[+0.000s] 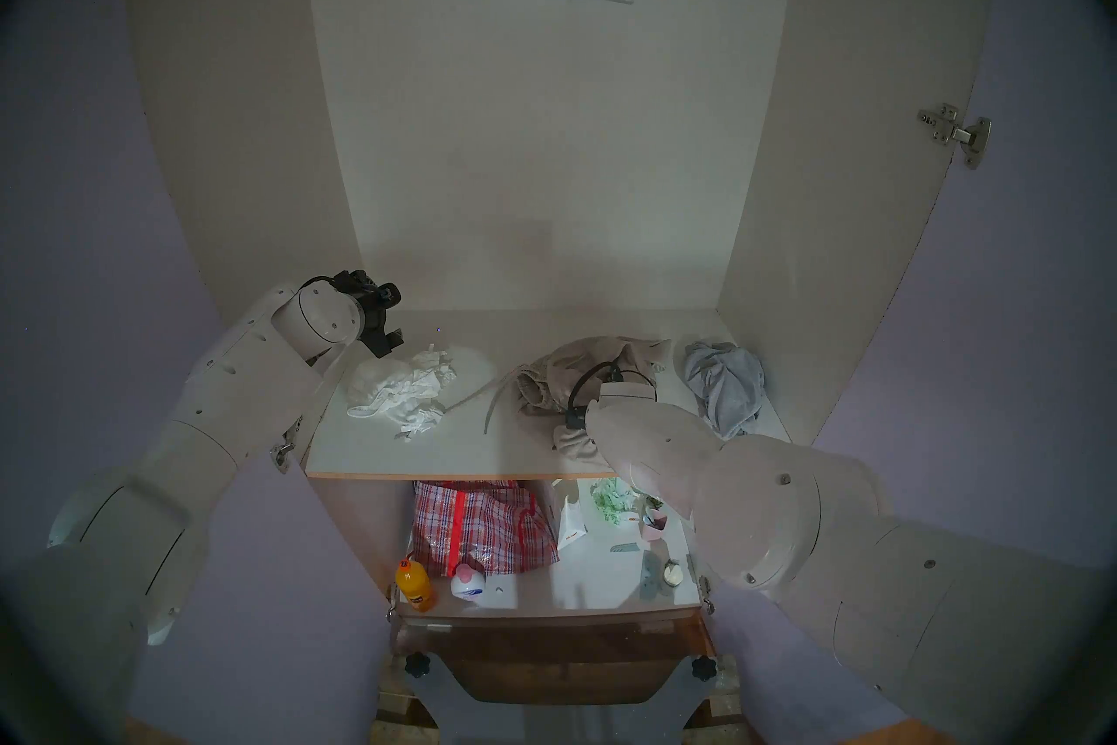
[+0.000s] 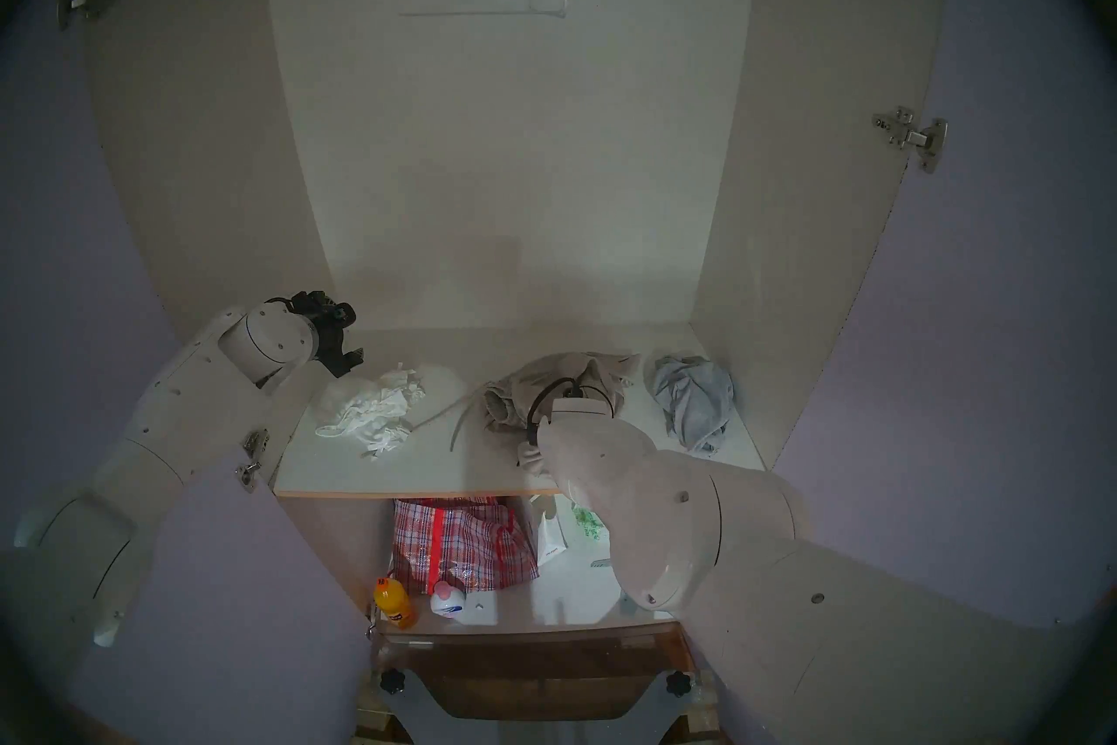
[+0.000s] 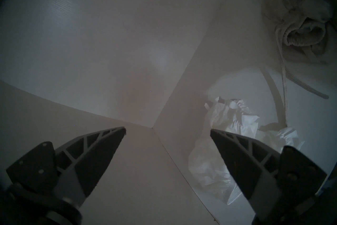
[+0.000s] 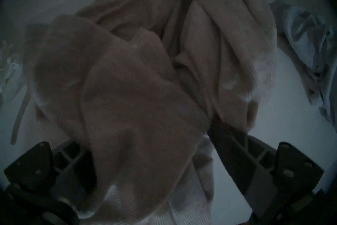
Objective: Sort tops into two piles: light colors and dark colors
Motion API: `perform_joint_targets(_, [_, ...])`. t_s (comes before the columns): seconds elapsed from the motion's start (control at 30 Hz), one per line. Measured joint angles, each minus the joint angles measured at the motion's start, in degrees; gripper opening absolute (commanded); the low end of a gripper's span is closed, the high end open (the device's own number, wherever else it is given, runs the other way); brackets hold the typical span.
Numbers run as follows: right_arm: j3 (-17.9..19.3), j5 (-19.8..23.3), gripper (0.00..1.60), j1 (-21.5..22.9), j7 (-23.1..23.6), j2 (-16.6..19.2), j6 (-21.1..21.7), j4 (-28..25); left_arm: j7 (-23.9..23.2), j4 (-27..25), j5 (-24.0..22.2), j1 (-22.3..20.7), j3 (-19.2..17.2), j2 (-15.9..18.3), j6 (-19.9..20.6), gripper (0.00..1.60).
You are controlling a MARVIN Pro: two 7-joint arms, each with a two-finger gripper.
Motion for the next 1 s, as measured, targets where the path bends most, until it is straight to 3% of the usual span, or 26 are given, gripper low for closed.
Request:
perform_joint_targets(0.23, [-1.3,-0.9,0.00,1.0,-0.3,0.2,-0.3,-0.4,0.0,0.0,0.0,0.0,0.0,0.0,0.0,1.60])
perform_joint_targets(0.63, [-4.7,-3.5,0.00,12.6,-3.0,0.4,-4.2,-4.4,0.1,0.0,0.0,-0.1,0.0,0.0,0.0,1.60])
perform_joint_targets(0.83, [-5.8,-4.5,0.00,15.1,-5.5,1.0,-9.9,-6.6,0.0,-0.1,0.0,-0.1,0.0,0.0,0.0,1.60])
perform_joint_targets(1.0, [-7.1,-5.6,0.00,16.7,-10.5,1.6,-16.7,-9.4,0.0,-0.1,0.0,-0.1,0.0,0.0,0.0,1.60])
